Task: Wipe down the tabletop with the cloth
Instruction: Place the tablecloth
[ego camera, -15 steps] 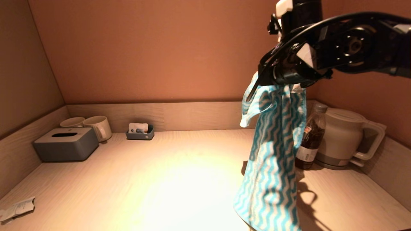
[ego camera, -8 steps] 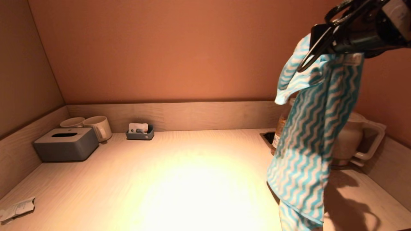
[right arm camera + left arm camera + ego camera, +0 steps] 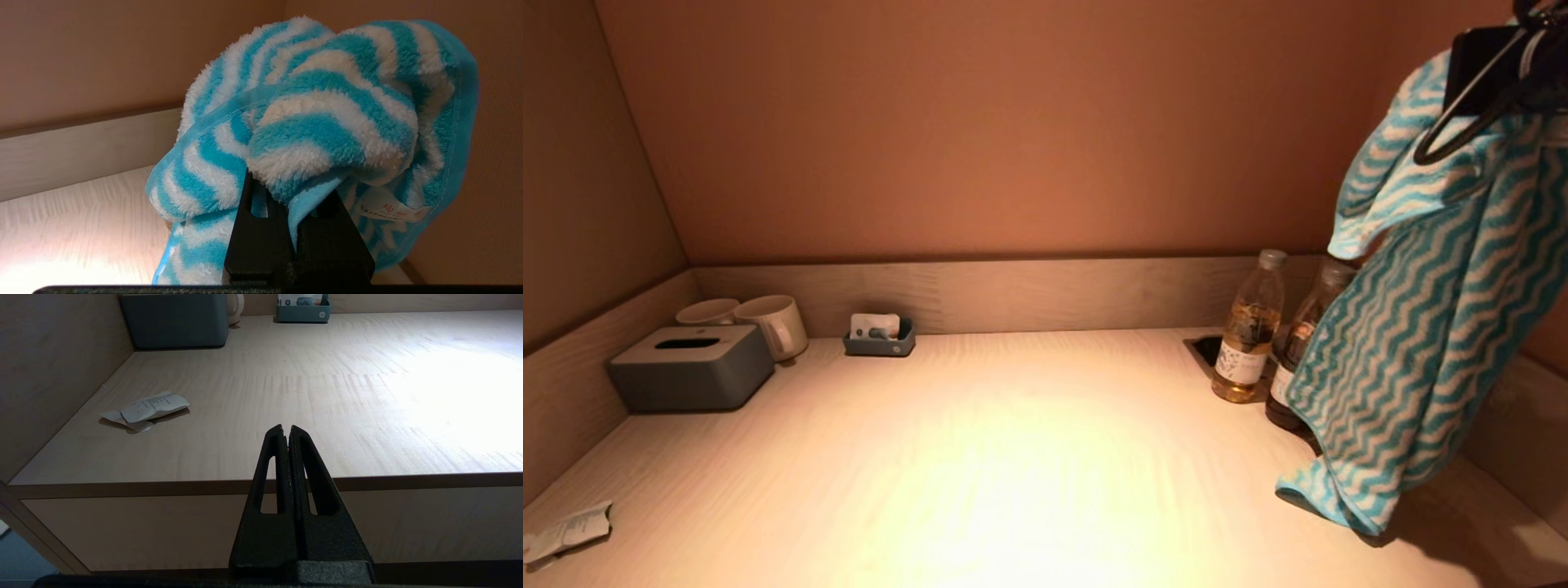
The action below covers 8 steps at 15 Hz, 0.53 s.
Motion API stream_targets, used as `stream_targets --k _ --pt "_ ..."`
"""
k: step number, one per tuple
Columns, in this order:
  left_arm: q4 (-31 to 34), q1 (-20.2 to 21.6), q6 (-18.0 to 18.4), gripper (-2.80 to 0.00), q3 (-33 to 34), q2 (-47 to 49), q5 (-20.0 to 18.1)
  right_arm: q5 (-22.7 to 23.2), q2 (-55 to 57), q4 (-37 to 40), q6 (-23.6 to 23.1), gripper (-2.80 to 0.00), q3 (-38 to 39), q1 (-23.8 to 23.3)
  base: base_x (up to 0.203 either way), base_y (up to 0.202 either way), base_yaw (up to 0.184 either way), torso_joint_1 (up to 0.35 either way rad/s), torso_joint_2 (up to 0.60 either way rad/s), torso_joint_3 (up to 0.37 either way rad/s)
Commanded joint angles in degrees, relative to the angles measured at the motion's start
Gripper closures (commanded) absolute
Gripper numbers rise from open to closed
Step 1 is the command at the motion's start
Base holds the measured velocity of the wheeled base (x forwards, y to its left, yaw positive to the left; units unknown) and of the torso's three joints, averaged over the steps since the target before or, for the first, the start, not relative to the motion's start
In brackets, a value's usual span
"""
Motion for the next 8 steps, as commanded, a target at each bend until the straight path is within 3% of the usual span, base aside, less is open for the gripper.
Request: stream_targets --k 1,8 --pt "0.0 0.0 0.0 0.0 0.0 0.0 0.0 0.6 -2.2 0.0 0.0 0.0 2.2 -0.8 0.0 0.0 0.0 0.0 0.0 0.0" --pt "0.0 0.0 0.0 0.0 0.0 0.0 0.1 1.4 -6.1 -2.8 2.7 0.0 24.1 -4.3 0.0 0.0 0.0 0.0 0.0 0.0"
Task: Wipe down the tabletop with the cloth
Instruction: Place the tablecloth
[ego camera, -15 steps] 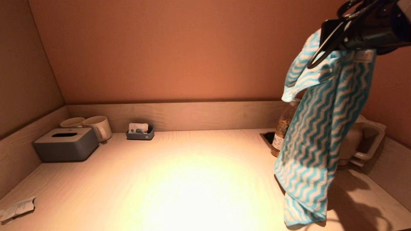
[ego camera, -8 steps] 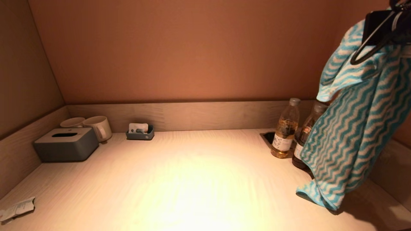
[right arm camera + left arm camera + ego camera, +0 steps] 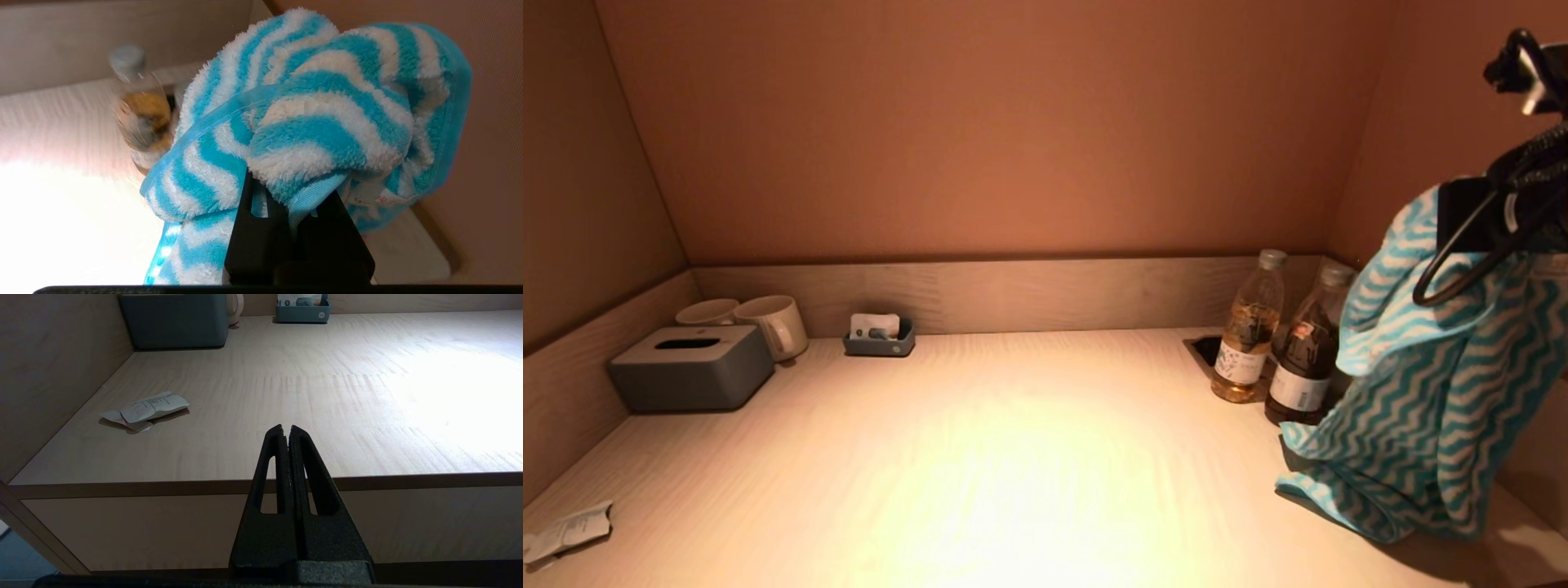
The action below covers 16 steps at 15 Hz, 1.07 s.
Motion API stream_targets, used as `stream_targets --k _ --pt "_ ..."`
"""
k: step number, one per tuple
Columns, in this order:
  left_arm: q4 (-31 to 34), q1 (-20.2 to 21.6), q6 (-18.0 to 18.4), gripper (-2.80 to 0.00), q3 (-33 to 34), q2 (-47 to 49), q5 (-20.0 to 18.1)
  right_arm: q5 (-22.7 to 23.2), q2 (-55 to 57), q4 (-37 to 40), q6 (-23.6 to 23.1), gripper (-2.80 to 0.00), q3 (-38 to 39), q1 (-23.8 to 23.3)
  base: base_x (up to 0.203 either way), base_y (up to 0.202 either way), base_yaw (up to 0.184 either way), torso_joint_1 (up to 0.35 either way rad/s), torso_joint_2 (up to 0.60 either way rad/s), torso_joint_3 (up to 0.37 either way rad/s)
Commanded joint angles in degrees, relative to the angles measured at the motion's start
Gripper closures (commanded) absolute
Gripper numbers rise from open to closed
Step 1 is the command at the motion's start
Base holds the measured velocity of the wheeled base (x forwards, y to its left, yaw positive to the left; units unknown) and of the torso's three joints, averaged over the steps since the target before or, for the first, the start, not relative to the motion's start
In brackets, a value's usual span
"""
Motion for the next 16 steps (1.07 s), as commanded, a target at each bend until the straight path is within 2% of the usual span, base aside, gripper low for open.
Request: stream_targets --k 1,6,9,16 --pt "0.0 0.0 0.0 0.0 0.0 0.0 -0.1 1.0 -0.8 -3.4 0.1 0.0 4.8 -2.1 0.0 0.0 0.0 0.0 0.0 0.0" --pt "0.0 0.0 0.0 0.0 0.0 0.0 -0.1 5.5 -1.2 -10.2 0.0 0.0 17.3 -7.5 0.0 0.0 0.0 0.0 0.0 0.0" --pt "0.0 0.0 0.0 0.0 0.0 0.0 -0.1 7.0 0.2 -15.8 0.1 0.0 23.1 -8.1 0.0 0.0 0.0 0.0 0.0 0.0" --pt "0.0 0.0 0.0 0.0 0.0 0.0 -0.1 9.0 9.5 -25.4 0.3 0.0 29.5 -11.5 0.0 0.0 0.0 0.0 0.0 0.0"
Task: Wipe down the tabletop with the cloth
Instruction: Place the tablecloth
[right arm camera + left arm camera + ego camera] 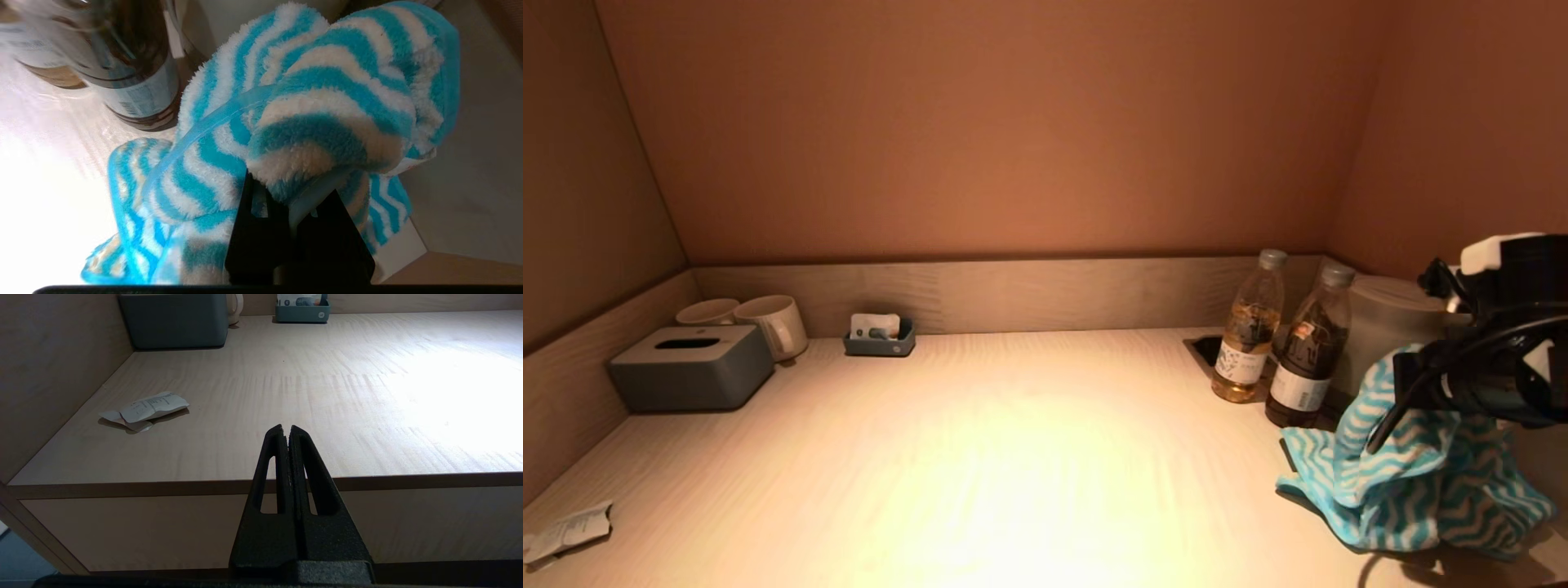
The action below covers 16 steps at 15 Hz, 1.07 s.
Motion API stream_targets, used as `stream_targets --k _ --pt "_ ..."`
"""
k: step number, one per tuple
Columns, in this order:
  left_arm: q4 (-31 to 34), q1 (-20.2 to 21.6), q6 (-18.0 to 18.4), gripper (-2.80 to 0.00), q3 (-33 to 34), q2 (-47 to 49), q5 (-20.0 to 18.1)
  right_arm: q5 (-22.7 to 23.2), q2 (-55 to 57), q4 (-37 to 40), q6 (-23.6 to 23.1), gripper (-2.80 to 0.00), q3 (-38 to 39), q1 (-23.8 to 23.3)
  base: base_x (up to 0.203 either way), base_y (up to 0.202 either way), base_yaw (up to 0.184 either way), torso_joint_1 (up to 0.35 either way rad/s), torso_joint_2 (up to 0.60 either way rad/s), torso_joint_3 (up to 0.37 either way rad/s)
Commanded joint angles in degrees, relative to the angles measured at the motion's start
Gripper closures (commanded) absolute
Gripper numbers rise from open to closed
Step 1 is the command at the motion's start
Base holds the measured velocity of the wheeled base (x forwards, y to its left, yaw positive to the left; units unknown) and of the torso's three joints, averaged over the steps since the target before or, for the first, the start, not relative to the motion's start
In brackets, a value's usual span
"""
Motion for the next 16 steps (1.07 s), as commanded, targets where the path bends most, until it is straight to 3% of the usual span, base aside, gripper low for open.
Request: stream_targets --k 1,4,9,10,16 --pt "0.0 0.0 0.0 0.0 0.0 0.0 0.0 0.0 4.0 -5.3 0.0 0.0 1.6 -1.1 0.0 0.0 0.0 0.0 0.0 0.0" --pt "0.0 0.0 0.0 0.0 0.0 0.0 0.0 1.6 4.5 -10.6 -0.2 0.0 6.9 -1.6 0.0 0.0 0.0 0.0 0.0 0.0" --pt "0.0 0.0 0.0 0.0 0.0 0.0 0.0 2.0 3.6 -10.9 0.0 0.0 9.0 -1.5 0.0 0.0 0.0 0.0 0.0 0.0" --pt "0.0 0.0 0.0 0.0 0.0 0.0 0.0 2.3 3.4 -10.9 0.0 -2.8 9.0 -1.5 0.0 0.0 0.0 0.0 0.0 0.0" --pt "0.0 0.0 0.0 0.0 0.0 0.0 0.0 4.1 -3.1 -10.6 -0.4 -2.8 8.2 -1.5 0.0 0.0 0.0 0.0 0.0 0.0"
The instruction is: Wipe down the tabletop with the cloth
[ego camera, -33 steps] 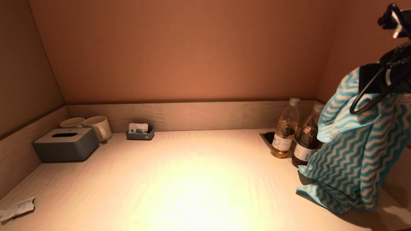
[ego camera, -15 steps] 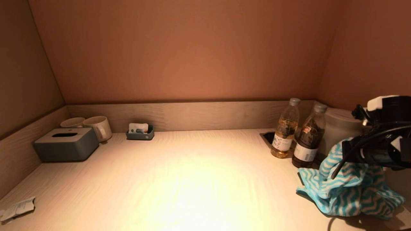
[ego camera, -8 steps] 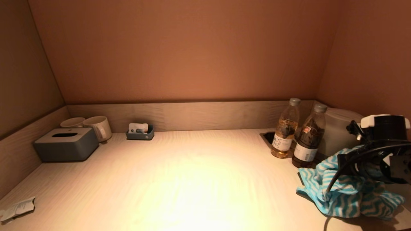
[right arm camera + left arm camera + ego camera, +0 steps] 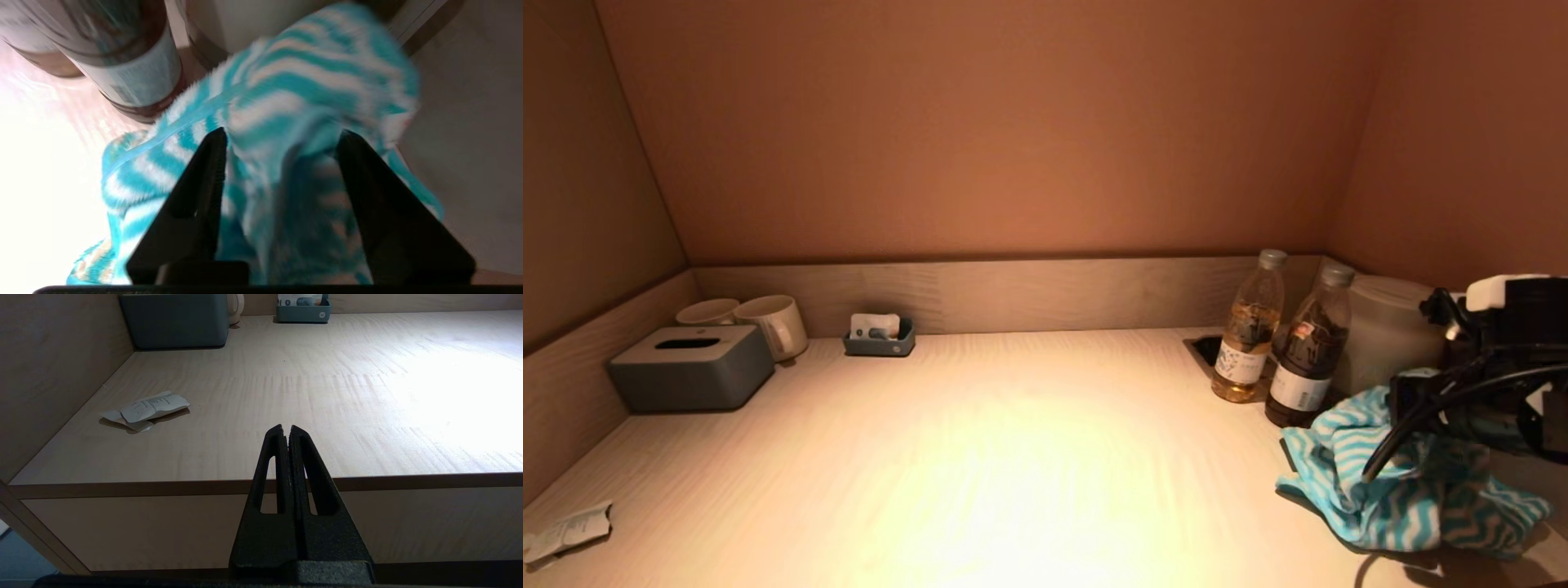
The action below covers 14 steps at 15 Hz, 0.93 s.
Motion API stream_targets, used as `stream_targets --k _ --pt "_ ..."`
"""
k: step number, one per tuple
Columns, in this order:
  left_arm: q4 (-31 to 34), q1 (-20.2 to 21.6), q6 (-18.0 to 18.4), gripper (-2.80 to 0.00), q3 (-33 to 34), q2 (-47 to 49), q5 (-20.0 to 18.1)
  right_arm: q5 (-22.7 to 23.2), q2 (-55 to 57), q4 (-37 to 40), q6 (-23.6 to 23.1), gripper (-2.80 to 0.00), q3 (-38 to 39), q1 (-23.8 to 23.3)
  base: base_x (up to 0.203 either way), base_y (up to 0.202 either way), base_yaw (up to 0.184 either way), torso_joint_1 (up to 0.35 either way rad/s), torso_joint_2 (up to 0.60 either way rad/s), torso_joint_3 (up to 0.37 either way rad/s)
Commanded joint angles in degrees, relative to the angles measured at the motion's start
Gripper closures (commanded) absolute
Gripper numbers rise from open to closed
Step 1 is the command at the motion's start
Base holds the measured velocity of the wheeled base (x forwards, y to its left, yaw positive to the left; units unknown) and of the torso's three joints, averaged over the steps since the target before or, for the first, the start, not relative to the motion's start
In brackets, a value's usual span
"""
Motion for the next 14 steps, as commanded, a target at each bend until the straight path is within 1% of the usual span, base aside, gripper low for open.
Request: stream_targets --k 1,5,8,10,12,14 --pt "0.0 0.0 0.0 0.0 0.0 0.0 0.0 0.1 -4.5 0.2 -0.2 -2.8 -0.7 0.2 0.0 0.0 0.0 0.0 0.0 0.0" --pt "0.0 0.0 0.0 0.0 0.0 0.0 0.0 1.5 -15.1 3.0 -0.8 -2.8 -1.9 2.7 0.0 0.0 0.0 0.0 0.0 0.0" --pt "0.0 0.0 0.0 0.0 0.0 0.0 0.0 1.6 -25.5 6.3 -2.7 -2.8 -2.7 9.1 0.0 0.0 0.0 0.0 0.0 0.0" --pt "0.0 0.0 0.0 0.0 0.0 0.0 0.0 1.5 -30.5 10.5 -3.4 -2.8 -5.5 12.2 0.0 0.0 0.0 0.0 0.0 0.0" --pt "0.0 0.0 0.0 0.0 0.0 0.0 -0.1 1.4 -34.8 16.2 -3.6 -2.8 -9.2 12.8 0.0 0.0 0.0 0.0 0.0 0.0" --pt "0.0 0.0 0.0 0.0 0.0 0.0 -0.1 0.6 -36.7 17.7 -3.7 -2.8 -9.8 12.9 0.0 0.0 0.0 0.0 0.0 0.0"
